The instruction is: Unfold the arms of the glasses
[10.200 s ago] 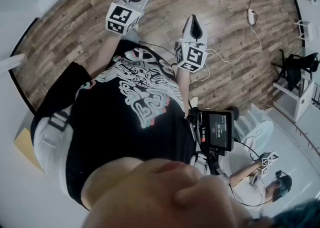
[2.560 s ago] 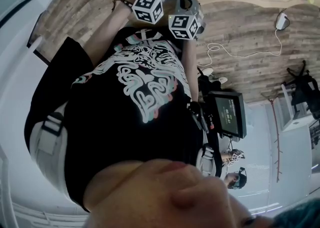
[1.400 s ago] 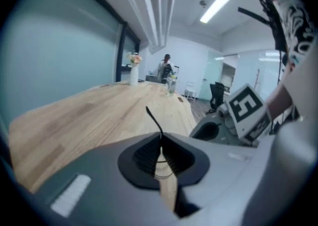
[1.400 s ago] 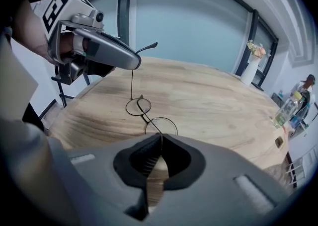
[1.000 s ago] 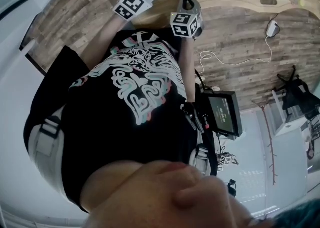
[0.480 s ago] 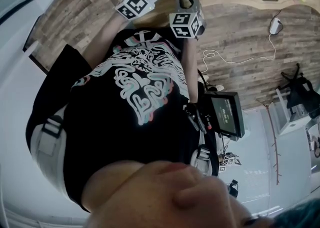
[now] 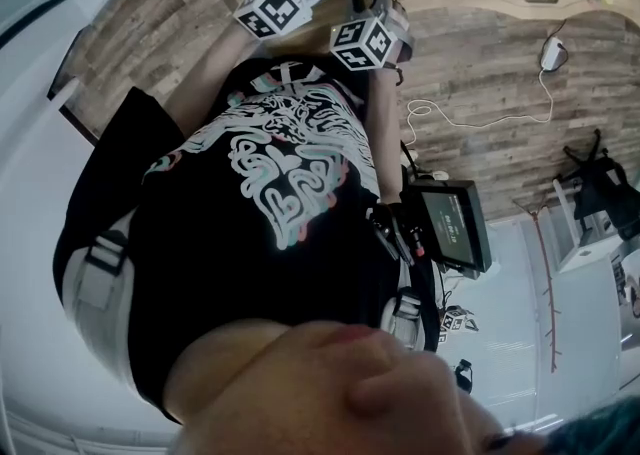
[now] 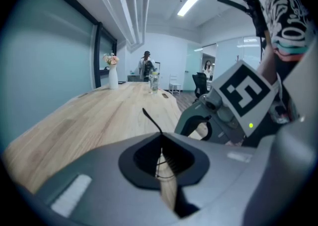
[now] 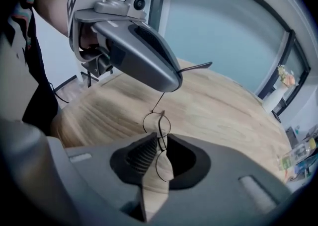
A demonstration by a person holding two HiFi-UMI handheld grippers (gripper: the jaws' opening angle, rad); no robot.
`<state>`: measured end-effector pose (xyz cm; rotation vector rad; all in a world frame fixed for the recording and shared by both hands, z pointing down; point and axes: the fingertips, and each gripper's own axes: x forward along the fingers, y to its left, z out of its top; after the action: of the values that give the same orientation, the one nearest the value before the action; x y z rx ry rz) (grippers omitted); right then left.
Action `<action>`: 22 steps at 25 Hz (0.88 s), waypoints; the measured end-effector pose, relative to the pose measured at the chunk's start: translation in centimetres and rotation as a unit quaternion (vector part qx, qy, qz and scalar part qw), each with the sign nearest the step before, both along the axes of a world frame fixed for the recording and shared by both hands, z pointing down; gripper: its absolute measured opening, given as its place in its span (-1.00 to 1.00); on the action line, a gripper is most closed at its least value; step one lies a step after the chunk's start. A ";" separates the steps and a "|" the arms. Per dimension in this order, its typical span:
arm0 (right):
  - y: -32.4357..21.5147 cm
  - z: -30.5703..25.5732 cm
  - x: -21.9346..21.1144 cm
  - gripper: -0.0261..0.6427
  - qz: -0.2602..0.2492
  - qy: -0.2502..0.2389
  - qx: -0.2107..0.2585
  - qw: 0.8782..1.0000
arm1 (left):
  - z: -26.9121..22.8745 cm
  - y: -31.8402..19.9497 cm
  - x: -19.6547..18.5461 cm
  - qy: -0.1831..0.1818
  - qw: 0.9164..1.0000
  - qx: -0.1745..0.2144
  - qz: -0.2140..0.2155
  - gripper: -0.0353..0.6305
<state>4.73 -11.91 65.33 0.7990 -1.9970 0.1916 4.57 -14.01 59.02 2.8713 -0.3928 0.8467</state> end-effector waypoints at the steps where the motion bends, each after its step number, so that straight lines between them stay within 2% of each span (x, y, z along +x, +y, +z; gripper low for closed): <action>1: 0.0 0.0 -0.1 -0.73 -0.002 0.000 -0.001 1.000 | 0.0 0.1 0.0 0.000 1.000 -0.001 -0.001 -0.92; 15: -0.2 0.8 -0.6 -0.77 -0.030 0.021 -0.008 0.999 | 1.1 0.6 0.0 -0.004 1.000 -0.009 0.001 -0.92; 22: -0.3 0.9 -0.6 -0.89 -0.043 0.021 -0.022 0.999 | 0.8 0.3 0.3 -0.011 1.000 -0.009 0.001 -0.92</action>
<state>4.15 -12.17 66.26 0.6825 -1.9763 0.1657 4.85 -13.68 59.85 2.8491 -0.3836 0.8779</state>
